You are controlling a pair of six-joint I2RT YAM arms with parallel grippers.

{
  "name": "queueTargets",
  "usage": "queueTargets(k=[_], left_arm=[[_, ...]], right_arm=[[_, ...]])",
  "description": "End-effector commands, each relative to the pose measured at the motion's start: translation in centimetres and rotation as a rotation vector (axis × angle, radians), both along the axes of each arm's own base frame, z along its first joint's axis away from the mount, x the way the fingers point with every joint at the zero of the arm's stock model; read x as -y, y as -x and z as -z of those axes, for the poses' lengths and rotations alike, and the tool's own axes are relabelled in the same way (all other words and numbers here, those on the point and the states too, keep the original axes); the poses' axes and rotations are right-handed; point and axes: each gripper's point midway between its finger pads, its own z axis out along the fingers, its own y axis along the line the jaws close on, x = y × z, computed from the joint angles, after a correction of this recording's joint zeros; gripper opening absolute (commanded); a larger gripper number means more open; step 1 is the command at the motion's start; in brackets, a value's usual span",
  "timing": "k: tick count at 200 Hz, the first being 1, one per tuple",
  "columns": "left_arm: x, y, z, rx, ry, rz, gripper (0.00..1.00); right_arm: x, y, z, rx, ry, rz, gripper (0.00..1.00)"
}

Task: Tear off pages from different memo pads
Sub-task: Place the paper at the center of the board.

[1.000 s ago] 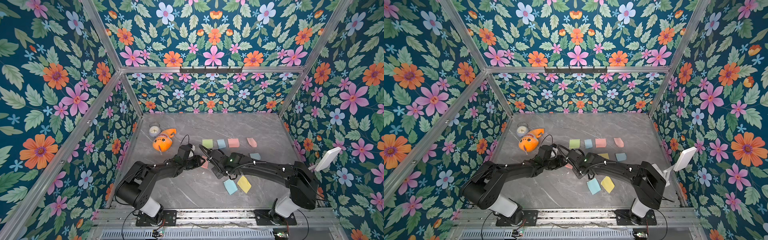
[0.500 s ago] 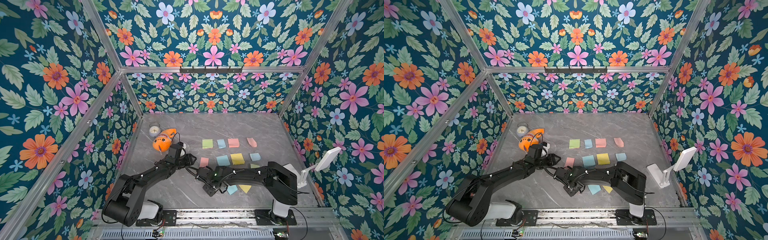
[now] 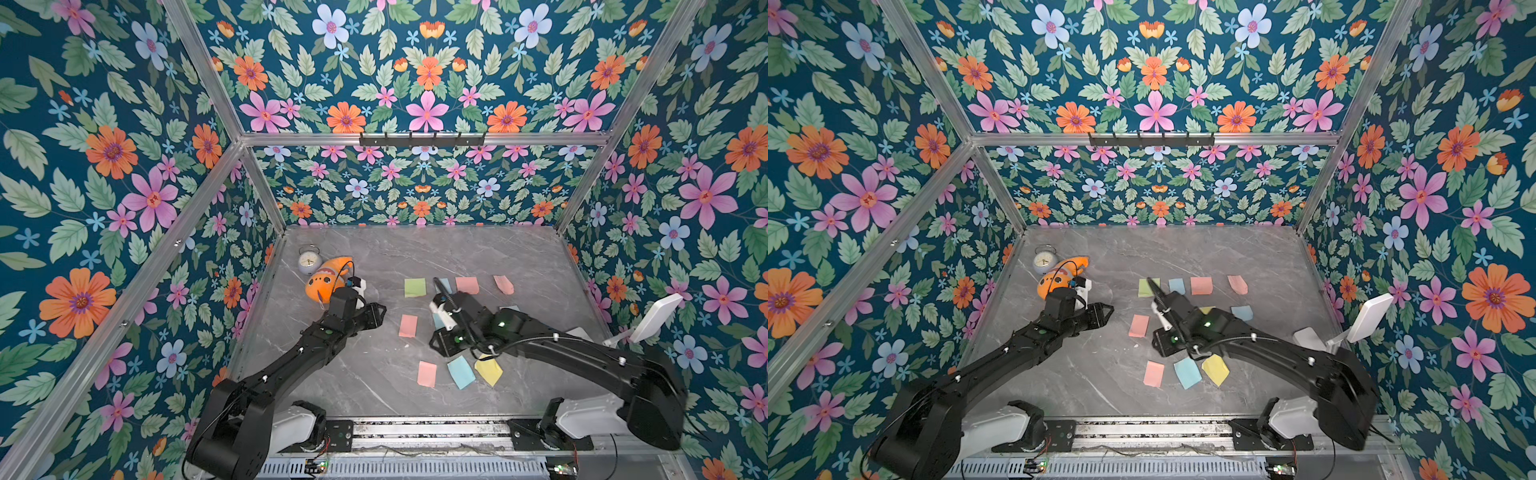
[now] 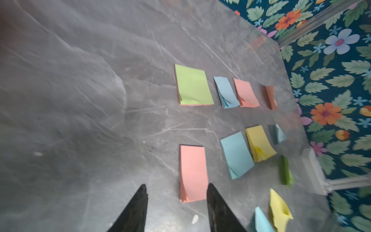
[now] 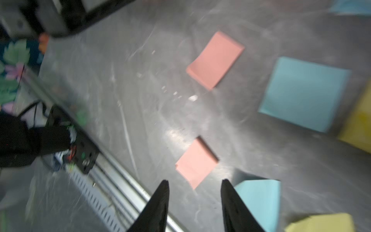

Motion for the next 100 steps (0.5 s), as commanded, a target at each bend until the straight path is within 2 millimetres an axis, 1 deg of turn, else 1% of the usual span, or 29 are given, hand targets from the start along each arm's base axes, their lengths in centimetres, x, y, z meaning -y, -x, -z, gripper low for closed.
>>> queueTargets(k=[1, 11, 12, 18, 19, 20, 21, 26, 32, 40, 45, 49, 56, 65, 72, 86, 100], left_arm=[[-3.6, -2.2, -2.8, 0.270, -0.180, -0.139, 0.60], [-4.3, -2.6, -3.8, 0.365, -0.228, -0.159, 0.65], [-4.3, -2.7, -3.9, 0.373, -0.234, -0.162, 0.65], [-4.7, -3.0, -4.4, 0.414, -0.264, -0.175, 0.66], [-4.8, -3.0, -4.4, 0.418, -0.272, -0.178, 0.67], [-4.8, -3.1, -4.5, 0.423, -0.280, -0.180, 0.67], [-4.9, -3.1, -4.5, 0.427, -0.287, -0.183, 0.67], [-5.5, -3.6, -5.1, 0.453, -0.321, -0.211, 0.68], [-6.5, -4.1, -5.8, 0.486, -0.368, -0.265, 0.68], [-8.6, -4.6, -6.7, 0.531, -0.452, -0.376, 0.70], [-10.1, -4.8, -7.3, 0.556, -0.509, -0.452, 0.72], [-10.9, -4.8, -7.7, 0.574, -0.546, -0.487, 0.73], [-12.0, -4.8, -8.1, 0.599, -0.595, -0.535, 0.75], [-13.1, -5.0, -7.9, 0.610, -0.627, -0.574, 0.77], [-13.6, -5.2, -7.2, 0.602, -0.634, -0.584, 0.79], [-14.6, -5.7, -5.6, 0.556, -0.647, -0.605, 0.79], [-15.0, -5.9, -4.2, 0.532, -0.675, -0.592, 0.80]], right_arm=[[8.2, -5.3, -2.1, 0.292, 0.070, 0.340, 0.55], [11.6, -6.8, -2.6, 0.424, 0.047, 0.415, 0.63], [11.6, -6.8, -2.6, 0.424, 0.047, 0.415, 0.63], [13.7, -7.4, -2.9, 0.502, 0.050, 0.455, 0.66], [13.7, -7.4, -2.9, 0.502, 0.050, 0.455, 0.66], [14.1, -7.4, -2.8, 0.509, 0.055, 0.464, 0.66], [14.9, -7.7, -3.4, 0.539, 0.050, 0.490, 0.67], [16.8, -7.9, -3.8, 0.586, 0.060, 0.544, 0.67], [19.0, -8.1, -4.4, 0.632, 0.074, 0.604, 0.67], [22.1, -8.2, -5.1, 0.678, 0.099, 0.690, 0.67], [23.9, -8.1, -5.3, 0.692, 0.114, 0.747, 0.67], [25.3, -8.0, -5.3, 0.699, 0.129, 0.789, 0.67], [27.1, -7.8, -5.1, 0.701, 0.145, 0.841, 0.67], [28.5, -7.6, -4.4, 0.687, 0.162, 0.875, 0.67], [29.3, -7.6, -3.7, 0.667, 0.174, 0.896, 0.67], [29.5, -7.8, -2.4, 0.631, 0.192, 0.894, 0.67], [29.3, -8.5, -1.4, 0.625, 0.172, 0.900, 0.67]])
